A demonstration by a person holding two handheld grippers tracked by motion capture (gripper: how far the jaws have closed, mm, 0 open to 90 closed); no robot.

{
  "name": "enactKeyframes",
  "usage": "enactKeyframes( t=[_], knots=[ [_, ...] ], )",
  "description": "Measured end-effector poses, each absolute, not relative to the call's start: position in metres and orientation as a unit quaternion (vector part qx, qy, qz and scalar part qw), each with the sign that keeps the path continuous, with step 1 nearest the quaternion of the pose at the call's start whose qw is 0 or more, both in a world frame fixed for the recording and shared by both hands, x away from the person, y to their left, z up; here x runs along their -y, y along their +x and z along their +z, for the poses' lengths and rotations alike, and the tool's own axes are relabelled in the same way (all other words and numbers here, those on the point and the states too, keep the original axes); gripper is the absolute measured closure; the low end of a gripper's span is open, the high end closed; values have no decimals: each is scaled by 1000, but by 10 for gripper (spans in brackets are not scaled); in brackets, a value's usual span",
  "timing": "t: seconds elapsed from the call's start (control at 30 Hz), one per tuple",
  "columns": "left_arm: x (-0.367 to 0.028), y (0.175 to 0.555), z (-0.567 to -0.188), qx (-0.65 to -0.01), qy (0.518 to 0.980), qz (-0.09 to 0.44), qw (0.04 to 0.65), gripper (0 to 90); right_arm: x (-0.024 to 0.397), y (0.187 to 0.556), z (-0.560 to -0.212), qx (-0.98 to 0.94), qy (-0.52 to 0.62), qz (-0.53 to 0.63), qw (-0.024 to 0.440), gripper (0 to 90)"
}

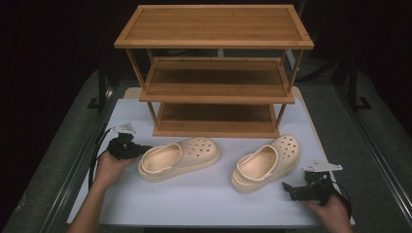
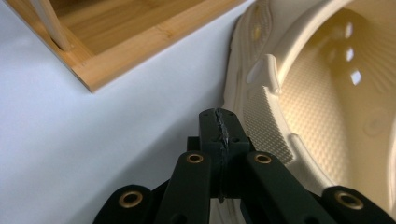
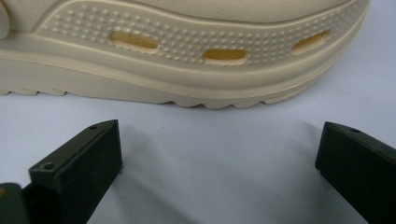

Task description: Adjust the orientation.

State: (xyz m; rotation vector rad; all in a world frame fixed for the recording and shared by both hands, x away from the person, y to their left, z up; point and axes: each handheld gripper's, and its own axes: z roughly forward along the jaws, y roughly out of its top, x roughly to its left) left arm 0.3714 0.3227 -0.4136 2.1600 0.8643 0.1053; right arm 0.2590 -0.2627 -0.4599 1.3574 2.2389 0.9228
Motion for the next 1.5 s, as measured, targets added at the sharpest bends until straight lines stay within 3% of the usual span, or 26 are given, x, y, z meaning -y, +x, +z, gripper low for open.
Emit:
enactKeyframes(
  t=[1.0,1.23,1.4,1.5],
  knots=[
    [-324,283,-415,-337,846,42,411,900,263,259,-460,-793,481,327,182,1],
    [-326,284,-414,-337,851,48,399,899,263,259,-460,-793,481,326,182,1],
    [-333,290,-405,-347,843,56,408,793,263,259,-460,-793,481,326,182,1],
    [-334,296,-397,-352,837,68,413,669,263,259,-460,-794,480,326,182,0]
  ],
)
